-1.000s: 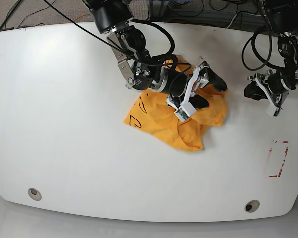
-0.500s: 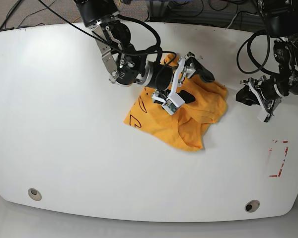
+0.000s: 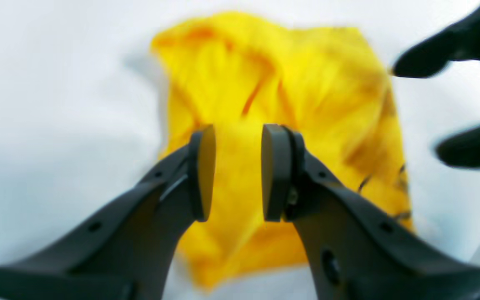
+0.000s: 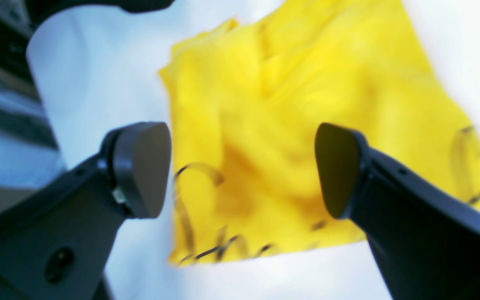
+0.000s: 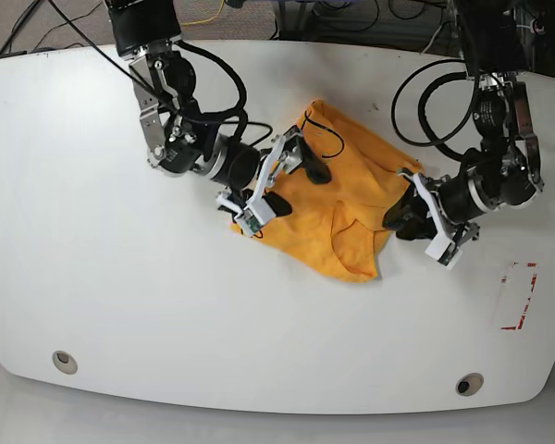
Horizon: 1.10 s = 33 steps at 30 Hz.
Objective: Layout the t-shirt on the table in an organized manner, then fold the t-shirt properly
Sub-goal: 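Lift the folded shirt with the right gripper and grasp it with the left gripper, then hold the shirt edges with both grippers and pull them apart to flatten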
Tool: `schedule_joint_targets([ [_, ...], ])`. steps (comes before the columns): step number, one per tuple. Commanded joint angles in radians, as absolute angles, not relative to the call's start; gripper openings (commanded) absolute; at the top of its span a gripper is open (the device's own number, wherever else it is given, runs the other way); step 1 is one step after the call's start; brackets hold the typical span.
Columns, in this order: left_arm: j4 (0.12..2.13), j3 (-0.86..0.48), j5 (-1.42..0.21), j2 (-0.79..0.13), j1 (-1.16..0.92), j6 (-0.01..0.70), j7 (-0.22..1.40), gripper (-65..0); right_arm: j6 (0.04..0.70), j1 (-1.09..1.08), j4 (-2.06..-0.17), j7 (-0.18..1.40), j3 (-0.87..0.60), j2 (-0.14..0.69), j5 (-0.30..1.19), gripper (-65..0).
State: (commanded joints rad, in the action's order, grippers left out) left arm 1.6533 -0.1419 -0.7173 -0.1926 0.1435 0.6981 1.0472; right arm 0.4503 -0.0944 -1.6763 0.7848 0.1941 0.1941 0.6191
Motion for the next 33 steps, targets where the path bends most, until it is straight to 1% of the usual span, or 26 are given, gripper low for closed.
schedule_joint_targets([
  [2,1.627,-0.12,-0.717,-0.179,0.151,0.698,1.047,-47.8,0.45,-0.128,-1.627,0.785,0.188,0.202,0.619,-19.5],
  [3,1.603,-0.099,-0.717,-0.173,0.154,0.698,1.047,-47.8,0.455,-0.153,-1.592,0.785,0.188,0.209,0.619,-22.4],
  [5,1.57,-0.077,-0.717,-0.171,0.154,0.698,1.044,-47.8,0.475,-0.185,-1.549,0.78,0.193,0.214,0.619,-26.2],
  [7,1.518,-0.045,-0.717,-0.171,0.154,0.698,1.043,-47.8,0.519,-0.219,-1.491,0.753,0.194,0.214,0.619,-32.3],
  [9,1.488,-0.027,-0.717,-0.171,0.154,0.698,1.043,-47.8,0.541,-0.234,-1.446,0.731,0.194,0.214,0.619,-37.1],
  [11,1.451,-0.019,-0.717,-0.173,0.15,0.698,1.043,-47.8,0.559,-0.249,-1.38,0.69,0.196,0.211,0.619,-43.3],
  [14,1.423,-0.019,-0.717,-0.183,0.14,0.698,1.043,-47.8,0.575,-0.262,-1.29,0.613,0.199,0.206,0.618,-49.0],
  [17,1.425,-0.021,-0.72,-0.231,0.102,0.698,1.043,-47.8,0.584,-0.274,-1.211,0.526,0.242,0.205,0.578,-49.8],
  [19,1.425,-0.021,-0.722,-0.245,0.088,0.698,1.043,-47.8,0.584,-0.278,-1.17,0.469,0.271,0.203,0.533,-49.9],
  [21,1.425,-0.022,-0.72,-0.252,0.073,0.698,1.043,-47.8,0.584,-0.278,-1.119,0.424,0.283,0.18,0.472,-50.3],
  [25,1.425,-0.033,-0.722,-0.308,0.042,0.698,1.043,-47.8,0.584,-0.263,-1.075,0.38,0.282,0.168,0.394,-50.4],
  [27,1.42,-0.051,-0.72,-0.314,0.035,0.698,1.043,-47.8,0.584,-0.243,-1.073,0.358,0.28,0.168,0.372,-50.4],
  [30,1.419,-0.076,-0.719,-0.326,0.024,0.698,1.041,-47.8,0.584,-0.216,-1.073,0.348,0.263,0.171,0.372,-50.4],
  [33,1.417,-0.081,-0.719,-0.335,0.027,0.698,1.023,-47.8,0.584,-0.176,-1.093,0.349,0.208,0.171,0.364,-50.4],
])
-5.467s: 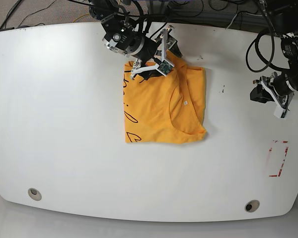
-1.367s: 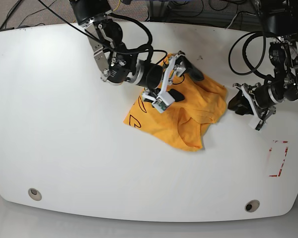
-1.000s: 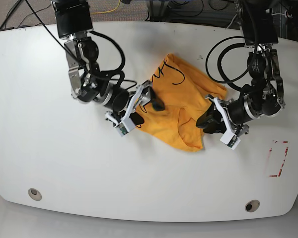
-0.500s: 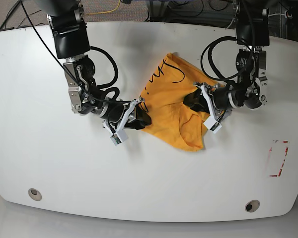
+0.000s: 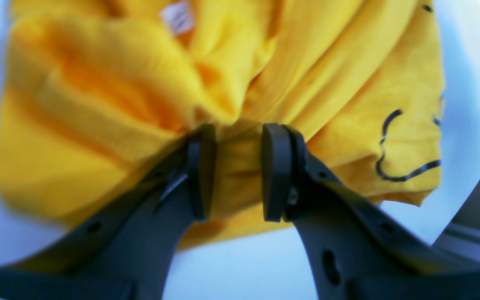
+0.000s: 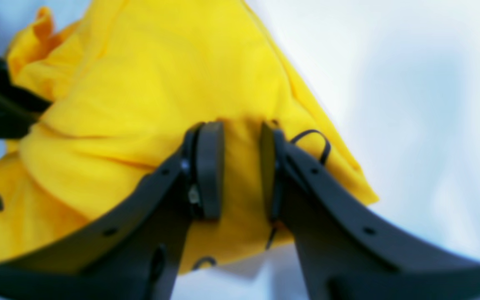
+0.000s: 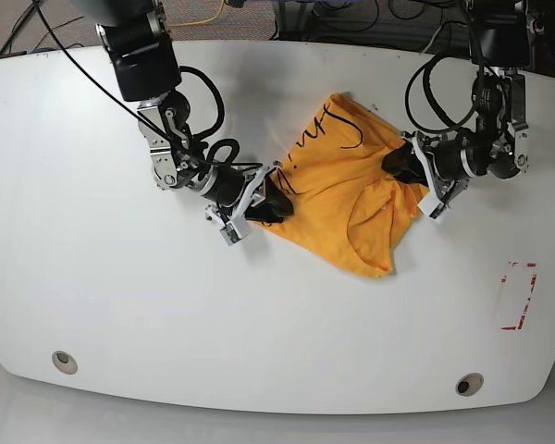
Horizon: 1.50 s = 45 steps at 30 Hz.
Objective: Layout the t-shirt on the table in an organized manner, then fold the t-shirt properly
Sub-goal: 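Hold the shirt edges with both grippers and pull them apart to flatten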
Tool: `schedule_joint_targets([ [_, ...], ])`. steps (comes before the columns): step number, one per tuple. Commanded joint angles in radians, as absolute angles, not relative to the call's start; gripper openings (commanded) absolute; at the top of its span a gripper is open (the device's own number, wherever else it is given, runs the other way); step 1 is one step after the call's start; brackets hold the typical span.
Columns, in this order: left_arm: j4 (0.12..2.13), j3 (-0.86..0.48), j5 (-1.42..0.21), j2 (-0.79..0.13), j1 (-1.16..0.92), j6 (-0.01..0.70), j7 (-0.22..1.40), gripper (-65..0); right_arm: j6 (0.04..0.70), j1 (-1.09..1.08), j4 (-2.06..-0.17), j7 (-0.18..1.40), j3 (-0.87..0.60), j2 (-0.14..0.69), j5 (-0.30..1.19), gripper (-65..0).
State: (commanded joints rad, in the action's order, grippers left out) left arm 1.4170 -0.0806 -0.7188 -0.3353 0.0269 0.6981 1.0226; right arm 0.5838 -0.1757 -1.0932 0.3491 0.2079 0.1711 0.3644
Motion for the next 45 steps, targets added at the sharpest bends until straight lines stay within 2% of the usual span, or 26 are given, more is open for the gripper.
schedule_joint_targets([
  [5,1.417,-0.068,-0.717,-0.349,0.051,0.698,0.944,-47.4,0.578,-0.074,-1.211,0.36,0.168,0.188,0.366,-50.4],
  [14,1.331,0.091,-0.727,-0.337,0.249,0.698,0.938,-47.4,0.57,0.081,-1.419,0.433,0.14,0.183,0.366,-50.6],
  [19,1.348,0.097,-0.736,-0.306,0.314,0.698,0.957,-47.6,0.501,0.133,-1.535,0.44,0.14,0.191,0.375,-50.6],
  [24,1.452,-0.002,-0.789,-0.32,0.32,0.698,1.038,-47.8,0.483,0.137,-1.715,0.572,0.14,0.191,0.375,-50.6],
  [28,1.572,-0.108,-0.8,-0.326,0.222,0.698,1.067,-47.8,0.483,0.113,-1.799,0.621,0.14,0.18,0.375,-50.6],
  [32,1.652,-0.168,-0.802,-0.325,0.107,0.698,1.067,-47.8,0.483,0.068,-1.799,0.654,0.143,0.137,0.364,-50.4],
  [40,1.676,-0.203,-0.797,-0.311,-0.074,0.698,1.064,-47.8,0.49,-0.061,-1.621,0.648,0.145,0.093,0.364,-50.4],
  [45,1.675,-0.206,-0.74,-0.292,-0.119,0.698,1.063,-47.8,0.516,-0.111,-1.455,0.545,0.145,0.084,0.361,-50.4],
])
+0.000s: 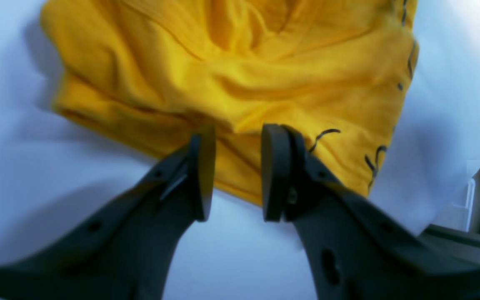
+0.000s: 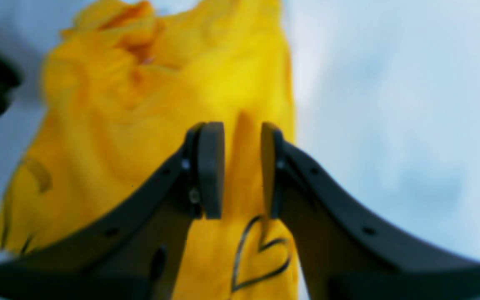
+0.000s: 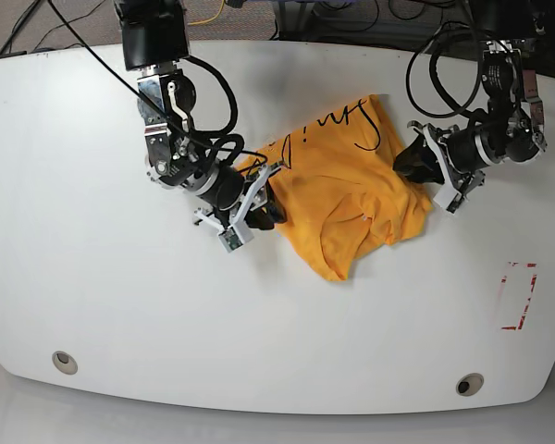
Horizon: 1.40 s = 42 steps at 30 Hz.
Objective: Layout the t-shirt on the table in an organized manner, then fold the t-shirt properly
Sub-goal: 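Hold the shirt edges with both grippers and pull them apart to flatten, then release the right gripper and press the shirt with the left gripper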
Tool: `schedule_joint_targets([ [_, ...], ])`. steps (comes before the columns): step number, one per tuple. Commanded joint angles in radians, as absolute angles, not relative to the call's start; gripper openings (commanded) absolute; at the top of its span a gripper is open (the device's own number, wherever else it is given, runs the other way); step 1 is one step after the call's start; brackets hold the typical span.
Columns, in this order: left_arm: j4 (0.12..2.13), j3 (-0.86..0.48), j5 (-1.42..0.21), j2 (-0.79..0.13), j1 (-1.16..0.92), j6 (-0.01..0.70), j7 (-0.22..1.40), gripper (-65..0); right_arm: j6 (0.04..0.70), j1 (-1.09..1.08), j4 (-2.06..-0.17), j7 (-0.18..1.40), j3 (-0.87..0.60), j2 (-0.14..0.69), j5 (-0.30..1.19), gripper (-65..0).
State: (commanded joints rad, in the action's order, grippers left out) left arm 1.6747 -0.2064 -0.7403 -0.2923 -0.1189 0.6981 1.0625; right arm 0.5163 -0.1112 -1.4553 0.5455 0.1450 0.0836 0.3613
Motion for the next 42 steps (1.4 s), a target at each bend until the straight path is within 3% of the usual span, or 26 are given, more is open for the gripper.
schedule_joint_targets([
  [8,1.538,-0.168,-0.547,-0.249,-0.085,0.698,0.954,-47.4,0.579,-0.114,-1.254,0.407,0.143,0.079,0.252,-50.4],
  [20,1.339,-0.001,-0.542,-0.248,0.105,0.698,0.921,-47.8,0.575,0.09,-1.386,0.371,0.139,0.143,0.249,-50.6],
  [33,1.36,0.021,-0.549,-0.239,0.119,0.698,0.926,-47.8,0.575,0.206,-1.543,0.406,0.013,0.154,0.242,-50.6],
  [42,1.675,-0.036,-0.549,-0.294,0.048,0.698,0.963,-47.8,0.578,0.208,-1.788,0.561,-0.038,0.154,0.242,-50.6],
])
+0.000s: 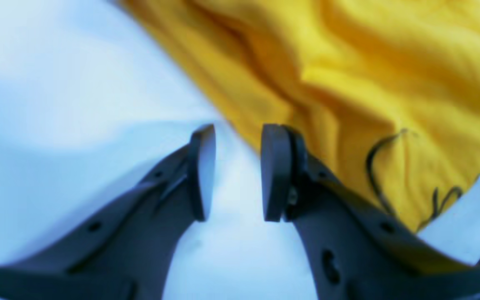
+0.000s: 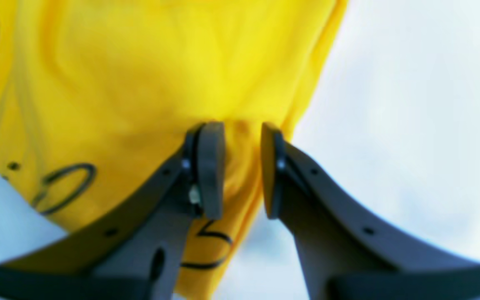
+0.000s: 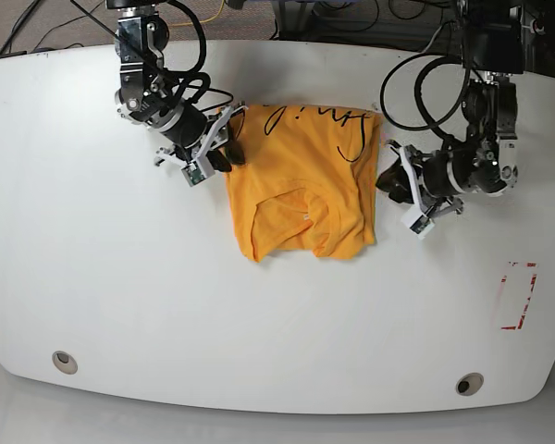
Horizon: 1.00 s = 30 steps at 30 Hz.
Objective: Layout the t-shirt on the table in an organized manner, then fold the t-shirt properly
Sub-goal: 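Release the right gripper and press the shirt with the left gripper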
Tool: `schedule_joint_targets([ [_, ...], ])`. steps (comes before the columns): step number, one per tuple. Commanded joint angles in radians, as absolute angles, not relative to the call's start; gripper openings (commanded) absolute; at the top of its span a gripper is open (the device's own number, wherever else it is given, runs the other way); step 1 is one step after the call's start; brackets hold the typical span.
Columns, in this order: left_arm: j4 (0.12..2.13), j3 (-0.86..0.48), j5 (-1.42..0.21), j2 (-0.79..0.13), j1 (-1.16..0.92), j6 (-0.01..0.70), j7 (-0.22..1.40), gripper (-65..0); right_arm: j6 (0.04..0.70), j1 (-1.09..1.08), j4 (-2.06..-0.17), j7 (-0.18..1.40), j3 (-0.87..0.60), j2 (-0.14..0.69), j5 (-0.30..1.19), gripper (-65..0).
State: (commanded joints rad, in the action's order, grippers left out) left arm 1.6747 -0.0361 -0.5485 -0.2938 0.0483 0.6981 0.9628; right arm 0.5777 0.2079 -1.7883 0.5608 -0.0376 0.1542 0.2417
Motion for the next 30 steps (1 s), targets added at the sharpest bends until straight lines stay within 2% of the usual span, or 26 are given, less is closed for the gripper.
schedule_joint_targets([
  [4,1.787,-0.051,-0.542,-0.286,0.039,0.698,0.96,-47.8,0.576,0.2,-1.897,0.644,-0.07,0.153,0.242,-50.3],
  [8,1.808,-0.051,-0.542,-0.217,0.053,0.698,0.957,-47.8,0.582,0.199,-1.972,0.696,-0.116,0.154,0.24,-49.9],
  [13,1.804,-0.013,-0.527,-0.125,0.09,0.59,0.915,-47.8,0.584,0.199,-1.994,0.705,-0.162,0.157,0.24,-49.9],
  [15,1.804,0.047,-0.481,-0.087,0.093,0.53,0.869,-47.8,0.584,0.199,-1.994,0.707,-0.186,0.168,0.24,-49.9],
  [20,1.776,0.216,-0.263,0.041,0.077,0.414,0.71,-47.8,0.584,0.203,-1.994,0.707,-0.213,0.193,0.243,-50.1],
  [25,1.659,0.286,-0.104,0.139,0.056,0.346,0.584,-47.8,0.584,0.205,-1.994,0.707,-0.268,0.193,0.248,-50.1],
  [30,1.55,0.337,-0.05,0.156,0.022,0.288,0.476,-47.8,0.584,0.205,-1.994,0.708,-0.308,0.193,0.249,-49.9],
])
